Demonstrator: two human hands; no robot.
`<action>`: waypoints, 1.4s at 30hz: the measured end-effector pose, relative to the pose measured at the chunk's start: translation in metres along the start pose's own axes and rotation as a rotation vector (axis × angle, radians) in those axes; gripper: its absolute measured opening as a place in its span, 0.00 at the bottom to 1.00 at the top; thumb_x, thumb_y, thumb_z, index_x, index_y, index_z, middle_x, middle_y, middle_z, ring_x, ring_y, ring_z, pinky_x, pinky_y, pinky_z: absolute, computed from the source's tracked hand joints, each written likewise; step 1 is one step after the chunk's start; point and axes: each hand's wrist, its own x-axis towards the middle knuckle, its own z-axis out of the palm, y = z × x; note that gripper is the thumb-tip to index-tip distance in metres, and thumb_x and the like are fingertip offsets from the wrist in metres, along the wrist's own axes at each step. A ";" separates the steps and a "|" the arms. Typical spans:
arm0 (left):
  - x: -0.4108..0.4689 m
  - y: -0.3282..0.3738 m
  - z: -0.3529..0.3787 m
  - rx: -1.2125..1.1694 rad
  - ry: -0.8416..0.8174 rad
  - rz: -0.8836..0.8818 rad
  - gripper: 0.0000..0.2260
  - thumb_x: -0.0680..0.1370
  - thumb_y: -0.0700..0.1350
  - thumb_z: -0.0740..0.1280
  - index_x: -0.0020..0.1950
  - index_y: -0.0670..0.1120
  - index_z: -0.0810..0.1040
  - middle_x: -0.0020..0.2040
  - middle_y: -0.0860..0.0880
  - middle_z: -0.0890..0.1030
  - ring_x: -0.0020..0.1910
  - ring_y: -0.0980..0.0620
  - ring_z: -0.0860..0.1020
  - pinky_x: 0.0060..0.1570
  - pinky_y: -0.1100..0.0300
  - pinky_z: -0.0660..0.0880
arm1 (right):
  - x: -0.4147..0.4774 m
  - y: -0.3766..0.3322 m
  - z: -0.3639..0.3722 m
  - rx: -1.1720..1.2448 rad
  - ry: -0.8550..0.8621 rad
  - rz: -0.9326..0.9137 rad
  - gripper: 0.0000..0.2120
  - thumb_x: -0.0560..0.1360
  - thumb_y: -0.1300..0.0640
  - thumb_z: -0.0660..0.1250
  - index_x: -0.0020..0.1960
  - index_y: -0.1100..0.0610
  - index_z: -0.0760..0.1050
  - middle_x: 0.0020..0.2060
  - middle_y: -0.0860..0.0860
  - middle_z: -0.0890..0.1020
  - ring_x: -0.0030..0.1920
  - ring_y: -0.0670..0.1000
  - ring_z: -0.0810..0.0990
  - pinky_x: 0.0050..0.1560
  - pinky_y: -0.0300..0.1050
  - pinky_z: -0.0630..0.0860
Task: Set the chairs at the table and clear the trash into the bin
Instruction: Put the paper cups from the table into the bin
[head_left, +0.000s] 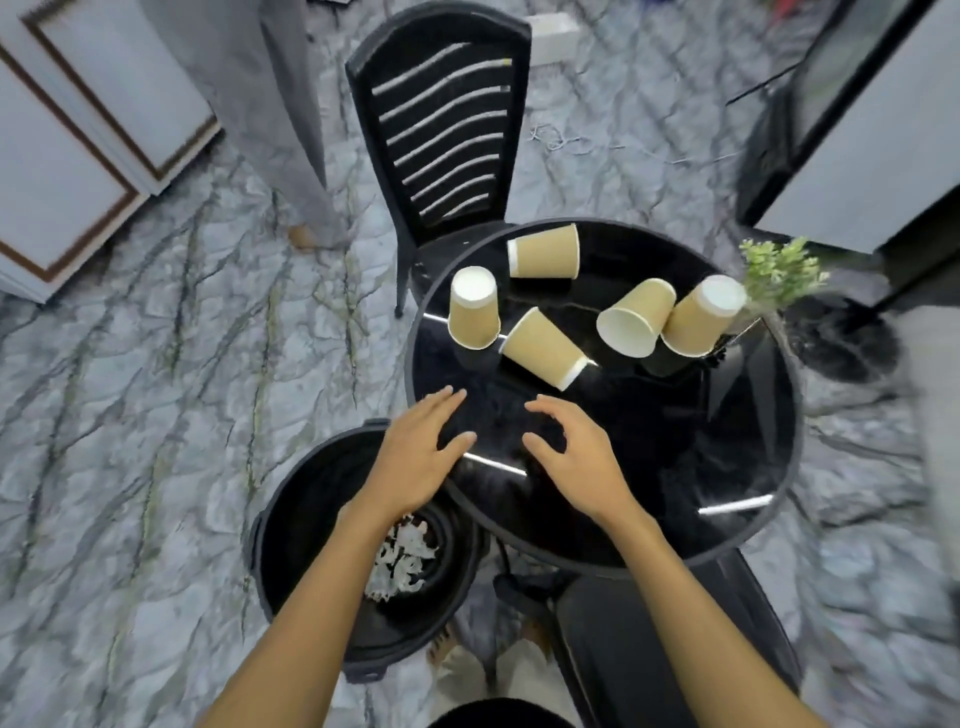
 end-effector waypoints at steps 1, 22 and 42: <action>0.005 0.007 0.004 0.006 0.009 0.009 0.26 0.80 0.56 0.63 0.77 0.55 0.62 0.78 0.54 0.61 0.78 0.54 0.57 0.76 0.50 0.55 | 0.000 0.006 -0.008 0.002 0.033 0.004 0.17 0.76 0.54 0.69 0.65 0.50 0.75 0.62 0.40 0.74 0.65 0.41 0.71 0.69 0.45 0.68; 0.125 0.028 -0.021 0.045 0.332 0.115 0.28 0.77 0.53 0.67 0.76 0.53 0.64 0.77 0.53 0.61 0.76 0.53 0.59 0.74 0.52 0.58 | 0.115 0.034 -0.020 -0.163 0.088 -0.040 0.29 0.72 0.52 0.73 0.71 0.49 0.69 0.75 0.47 0.64 0.74 0.48 0.60 0.74 0.48 0.58; 0.144 0.013 -0.029 0.055 0.331 -0.020 0.25 0.74 0.49 0.72 0.70 0.58 0.70 0.69 0.51 0.67 0.66 0.52 0.69 0.61 0.58 0.69 | 0.118 0.041 -0.013 -0.140 0.037 -0.066 0.30 0.72 0.52 0.73 0.72 0.45 0.67 0.73 0.47 0.67 0.72 0.48 0.65 0.71 0.55 0.65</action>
